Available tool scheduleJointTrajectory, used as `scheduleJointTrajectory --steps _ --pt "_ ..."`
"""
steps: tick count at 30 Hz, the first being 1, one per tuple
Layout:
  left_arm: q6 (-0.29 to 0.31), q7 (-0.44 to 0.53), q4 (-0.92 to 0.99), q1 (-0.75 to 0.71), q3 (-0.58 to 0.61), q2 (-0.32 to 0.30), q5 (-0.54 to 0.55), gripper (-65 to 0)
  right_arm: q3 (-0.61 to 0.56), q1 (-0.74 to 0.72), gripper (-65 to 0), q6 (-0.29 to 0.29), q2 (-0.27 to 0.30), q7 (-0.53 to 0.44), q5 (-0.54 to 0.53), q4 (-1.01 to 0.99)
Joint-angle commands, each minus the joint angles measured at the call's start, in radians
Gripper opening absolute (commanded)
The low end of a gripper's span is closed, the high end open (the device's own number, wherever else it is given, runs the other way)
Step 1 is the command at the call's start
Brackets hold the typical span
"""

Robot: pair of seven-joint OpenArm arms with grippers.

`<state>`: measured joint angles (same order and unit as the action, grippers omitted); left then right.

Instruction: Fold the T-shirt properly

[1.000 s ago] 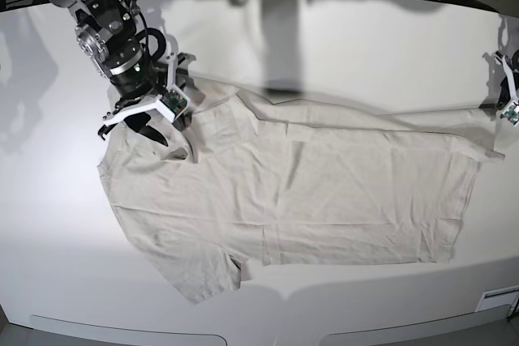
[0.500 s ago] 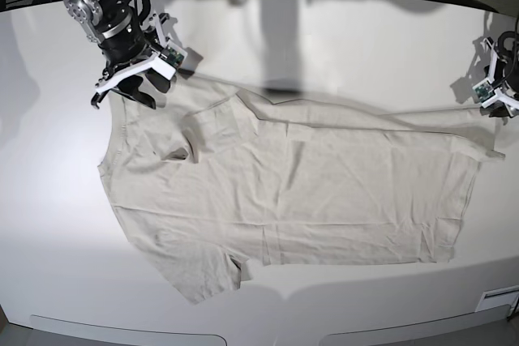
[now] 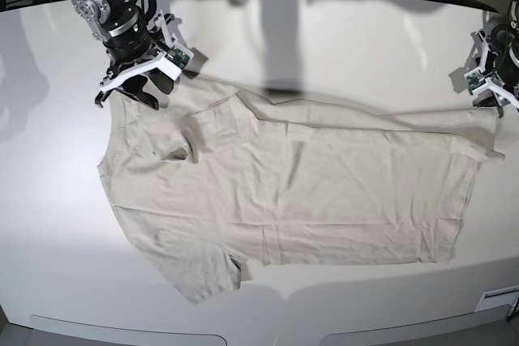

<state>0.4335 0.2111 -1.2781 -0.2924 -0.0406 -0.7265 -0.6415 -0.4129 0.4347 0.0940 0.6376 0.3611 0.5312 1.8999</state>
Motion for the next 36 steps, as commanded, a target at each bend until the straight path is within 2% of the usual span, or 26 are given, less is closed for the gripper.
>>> scheduleJointTrajectory --steps 1,6,13,15,17,18,23,27,36 --pt "-0.003 0.008 0.008 0.019 -0.008 -0.006 -0.015 -47.4 0.007 -0.002 -41.3 -0.013 0.006 -0.012 0.012 0.019" --pt "-0.003 0.011 0.074 0.09 -0.008 0.042 -0.024 -47.4 0.007 -0.001 -41.3 -0.013 0.005 -0.007 0.012 0.019" --pt "-0.002 -0.02 0.154 0.146 -0.008 0.042 -0.025 -48.2 0.007 0.018 -41.3 -0.013 0.005 0.006 0.017 0.02" --pt "-0.002 -0.022 0.154 0.135 -0.008 0.042 -0.024 -53.3 0.007 0.021 -41.3 -0.013 0.005 0.01 0.016 0.021" --pt "-0.003 -0.025 0.153 0.126 -0.008 0.042 -0.024 -64.3 0.007 0.033 -41.3 -0.013 0.005 0.012 0.016 0.023" --pt "-0.003 -0.03 0.153 0.123 -0.008 0.042 -0.024 -65.0 0.007 0.043 -41.3 -0.013 0.006 0.016 0.016 0.027" --pt "0.001 -0.038 0.153 0.124 -0.008 0.05 -0.021 -65.0 0.007 0.117 -40.7 -0.014 0.014 0.045 0.019 0.072" --pt "0.001 -0.038 0.153 0.124 -0.008 0.057 -0.021 -65.0 0.007 0.171 -35.2 -0.012 0.019 0.049 0.012 0.072" --pt "0.002 -0.039 0.153 0.118 -0.008 0.069 -0.021 -65.0 0.047 0.18 -35.2 -0.011 0.027 0.056 0.012 0.051"
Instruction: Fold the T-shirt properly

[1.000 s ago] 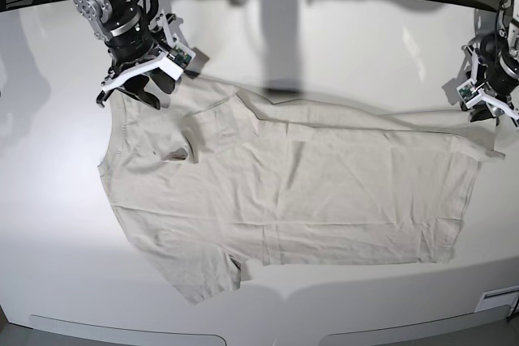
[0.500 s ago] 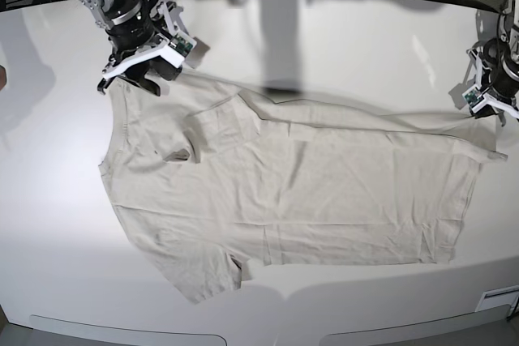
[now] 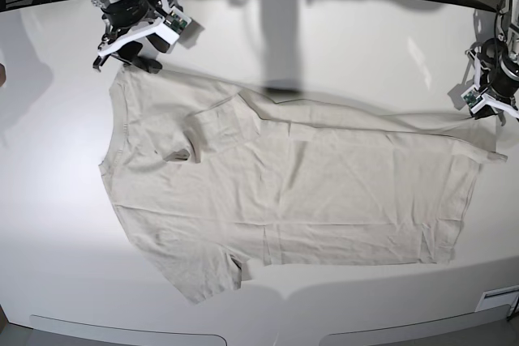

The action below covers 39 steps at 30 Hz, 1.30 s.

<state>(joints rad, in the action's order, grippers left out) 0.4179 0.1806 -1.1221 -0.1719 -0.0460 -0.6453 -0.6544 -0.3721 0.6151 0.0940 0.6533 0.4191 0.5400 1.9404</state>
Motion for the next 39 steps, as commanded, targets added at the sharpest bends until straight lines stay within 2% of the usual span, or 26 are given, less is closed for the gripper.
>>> scheduleJointTrajectory --steps 1,7,17,20,27,29,33,36,39 --pt "0.017 -0.008 -0.003 -0.003 -0.002 -0.012 -0.009 -65.0 0.018 0.0 -35.2 -0.011 0.011 -0.005 0.003 -0.004" --pt "0.017 -0.006 -0.003 -0.008 -0.002 -0.012 -0.008 -65.0 0.031 -0.004 -35.2 -0.011 0.011 -0.05 -0.001 -0.08" --pt "0.017 -0.007 -0.003 -0.011 -0.002 -0.012 -0.008 -65.0 0.031 -0.089 -35.2 -0.012 0.003 -0.053 -0.002 -0.126" --pt "0.017 -0.007 -0.003 -0.01 -0.002 -0.012 -0.008 -65.0 0.031 -0.105 -35.2 -0.011 0.003 -0.055 -0.049 -0.13" --pt "0.017 -0.021 -0.003 -0.01 -0.003 -0.013 -0.008 -65.0 0.031 -0.171 -35.5 -0.011 0.003 -0.064 -0.064 -0.239" --pt "0.017 -0.037 -0.003 -0.011 -0.003 -0.016 -0.008 -65.0 0.031 -0.183 -40.4 -0.011 0.003 -0.063 -0.093 -0.254" --pt "0.017 -0.09 -0.003 -0.011 -0.003 -0.035 -0.007 -65.0 0.031 -0.182 -65.0 -0.021 0.004 -0.062 -0.104 -0.245" --pt "0.022 -0.132 -0.005 -0.019 -0.003 -0.063 0.056 -65.0 0.031 -0.182 -65.0 -0.032 0.007 -0.026 -0.104 -0.221" --pt "0.086 -0.135 -0.037 -0.061 -0.003 -0.122 0.164 -65.0 0.032 -0.182 -65.0 -0.034 0.013 0.006 -0.124 -0.185"
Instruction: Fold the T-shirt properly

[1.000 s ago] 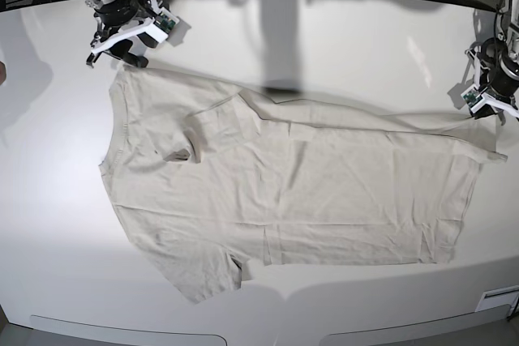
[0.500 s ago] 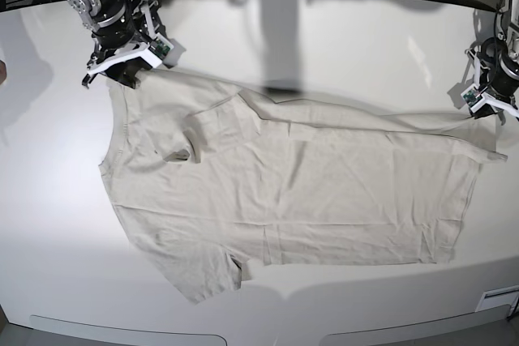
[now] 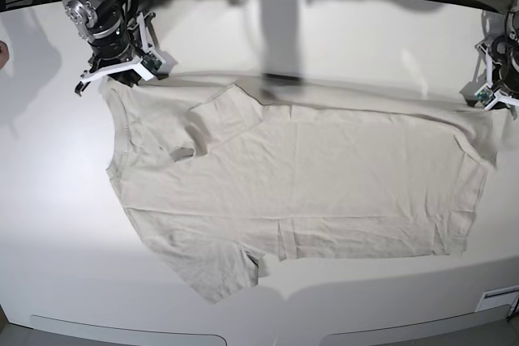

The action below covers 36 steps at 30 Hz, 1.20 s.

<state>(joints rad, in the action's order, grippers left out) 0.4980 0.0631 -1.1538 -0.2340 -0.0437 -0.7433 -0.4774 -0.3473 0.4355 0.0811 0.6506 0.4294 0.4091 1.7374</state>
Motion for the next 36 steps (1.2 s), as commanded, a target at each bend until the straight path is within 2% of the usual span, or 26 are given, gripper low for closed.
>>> scheduleJointTrajectory --steps 1,6,9,13,17,25,36 --pt "0.013 -0.018 -0.026 -0.02 -0.005 -0.047 0.027 -65.0 0.007 -0.002 -65.0 -0.021 0.02 0.001 -0.005 0.032" --pt "0.015 -0.046 -0.157 -0.151 -0.005 -0.167 0.217 -65.0 0.008 0.018 -65.0 -0.021 0.029 0.04 -0.024 0.095" --pt "0.014 -0.086 -0.209 -0.198 -0.005 -0.205 0.245 -65.0 0.009 0.051 -65.0 -0.021 0.032 0.05 -0.024 0.115" --pt "0.015 -0.146 -0.221 -0.206 -0.007 -0.208 0.27 -65.0 0.018 0.101 -65.0 -0.021 0.05 0.074 -0.02 0.13" --pt "0.015 -0.152 -0.221 -0.231 -0.008 -0.208 0.28 -65.0 0.063 0.162 -65.0 -0.021 0.079 0.085 -0.021 0.152" --pt "0.015 -0.148 -0.221 -0.3 -0.008 -0.208 0.28 -65.0 0.179 0.309 -65.0 -0.02 0.08 0.088 -0.028 0.239" --pt "0.015 -0.15 -0.221 -0.411 -0.008 -0.208 0.28 -65.0 0.207 0.45 -65.0 -0.021 0.08 0.087 -0.028 0.253"
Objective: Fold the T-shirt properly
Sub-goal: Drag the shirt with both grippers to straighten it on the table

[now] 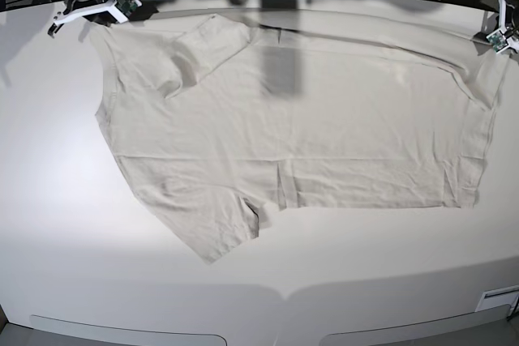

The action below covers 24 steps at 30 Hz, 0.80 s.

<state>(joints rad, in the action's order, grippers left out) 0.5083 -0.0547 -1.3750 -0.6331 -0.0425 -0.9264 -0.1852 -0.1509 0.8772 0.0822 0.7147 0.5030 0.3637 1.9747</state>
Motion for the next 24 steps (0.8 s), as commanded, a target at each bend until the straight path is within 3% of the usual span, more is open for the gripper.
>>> scheduleJointTrajectory --steps 1,19,20,22,24 --pt "0.005 -0.032 0.0 -0.019 -0.009 -0.025 -0.013 -65.0 0.01 0.014 -65.0 -0.022 0.016 0.014 0.018 0.015" --pt "0.005 -0.043 0.0 -0.098 -0.009 -0.024 -0.016 -65.0 0.01 0.039 -64.4 -0.039 0.014 0.01 0.017 0.016" --pt "0.005 -0.043 0.0 -0.098 -0.009 -0.024 -0.015 -63.3 0.01 0.04 -57.1 -0.039 0.014 0.01 0.017 0.016" --pt "0.005 -0.051 0.0 -0.098 -0.009 -0.024 -0.016 -49.7 0.01 0.039 -43.4 -0.039 0.014 0.01 0.017 0.019" --pt "0.005 -0.066 0.0 -0.098 -0.009 -0.025 -0.016 -40.8 0.01 0.04 -37.4 -0.039 0.014 0.011 0.018 0.026"
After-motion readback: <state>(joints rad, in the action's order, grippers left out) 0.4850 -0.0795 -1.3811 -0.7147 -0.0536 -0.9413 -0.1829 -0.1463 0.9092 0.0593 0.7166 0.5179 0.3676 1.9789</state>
